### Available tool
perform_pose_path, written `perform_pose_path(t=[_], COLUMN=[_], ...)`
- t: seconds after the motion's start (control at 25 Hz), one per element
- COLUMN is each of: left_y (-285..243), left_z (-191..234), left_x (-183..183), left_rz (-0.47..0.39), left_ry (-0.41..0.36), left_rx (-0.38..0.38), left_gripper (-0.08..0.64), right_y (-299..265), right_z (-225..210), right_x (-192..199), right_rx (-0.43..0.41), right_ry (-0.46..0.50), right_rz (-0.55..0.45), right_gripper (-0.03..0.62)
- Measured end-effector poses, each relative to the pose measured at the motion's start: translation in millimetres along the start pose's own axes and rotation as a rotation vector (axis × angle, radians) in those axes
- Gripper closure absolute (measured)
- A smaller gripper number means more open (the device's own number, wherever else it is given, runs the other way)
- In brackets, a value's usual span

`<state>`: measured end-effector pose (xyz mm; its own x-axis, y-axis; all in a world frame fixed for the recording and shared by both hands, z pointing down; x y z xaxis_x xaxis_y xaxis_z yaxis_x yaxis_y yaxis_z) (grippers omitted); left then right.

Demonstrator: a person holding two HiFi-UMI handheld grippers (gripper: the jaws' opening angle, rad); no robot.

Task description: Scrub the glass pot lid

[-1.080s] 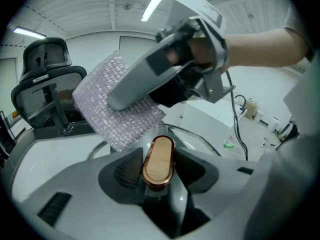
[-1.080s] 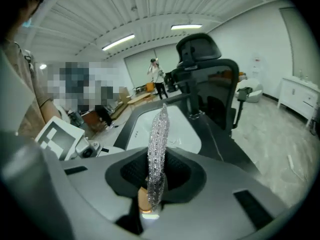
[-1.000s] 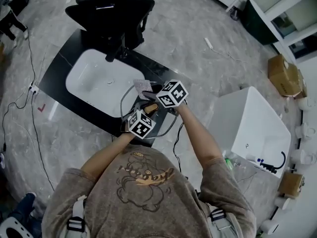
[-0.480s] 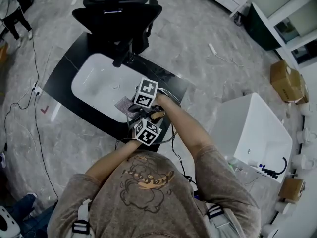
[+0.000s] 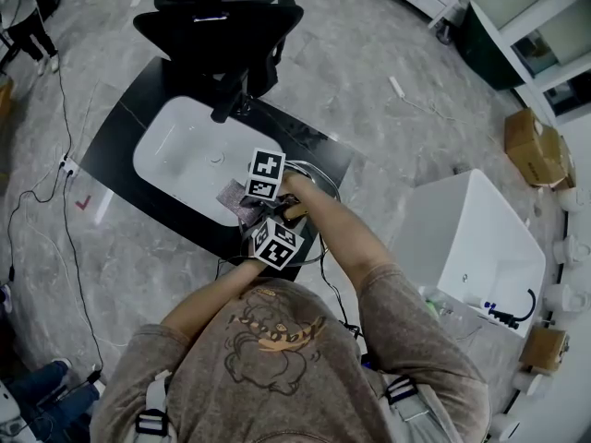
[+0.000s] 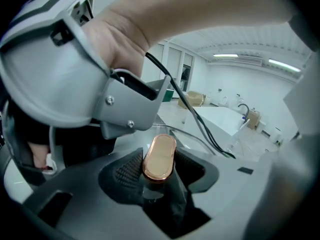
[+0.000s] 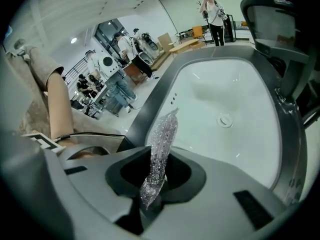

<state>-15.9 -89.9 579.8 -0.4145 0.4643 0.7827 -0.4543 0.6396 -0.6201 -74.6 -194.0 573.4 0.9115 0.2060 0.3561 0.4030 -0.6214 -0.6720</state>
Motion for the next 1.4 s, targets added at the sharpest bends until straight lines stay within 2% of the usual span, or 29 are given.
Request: perform_pose_path(t=[0.2, 0.36, 0.56, 1.0, 1.24, 1.4], left_y=[1.0, 1.4, 2.8, 0.7, -1.7, -0.7], left_z=[-1.1, 0.7, 1.0, 5.8, 9.6, 11.1], left_x=[0.9, 2.4, 3.7, 2.1, 4.5, 1.4], left_rz=[0.005, 0.008, 0.018, 0.036, 0.05, 0.067], left_ry=[0.004, 0.01, 0.012, 0.009, 0.013, 0.005], left_rx=[0.001, 0.003, 0.007, 0.018, 0.043, 0.06], left_gripper=[0.354, 0.354, 0.354, 0.354, 0.354, 0.356], right_y=[-2.0, 8.0, 37.2, 84.4, 86.5, 78.1], right_z=[-8.6, -18.0, -28.2, -15.7, 7.6, 25.3], right_x=[10.3, 17.7, 39.6, 130.0, 184.5, 207.1], right_rx=[0.034, 0.056, 0.129, 0.251, 0.302, 0.321], right_ry=[-0.027, -0.051, -0.115, -0.296, -0.419, -0.463], right_rz=[-0.007, -0.049, -0.11, -0.309, -0.453, -0.514], right_gripper=[0.511, 0.505, 0.505, 0.505, 0.505, 0.505])
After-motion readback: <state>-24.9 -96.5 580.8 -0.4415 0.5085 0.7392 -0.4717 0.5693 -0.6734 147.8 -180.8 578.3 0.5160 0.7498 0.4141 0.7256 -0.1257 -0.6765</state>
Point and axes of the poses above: the fingertips, and each gripper's own axes: y backward along the fingers, z to its left, x out of its underside, the point moved 10 cm from there along y, backward along the fingers, and after that the axes turned 15 degrees about -x, right-handed, at the moved point
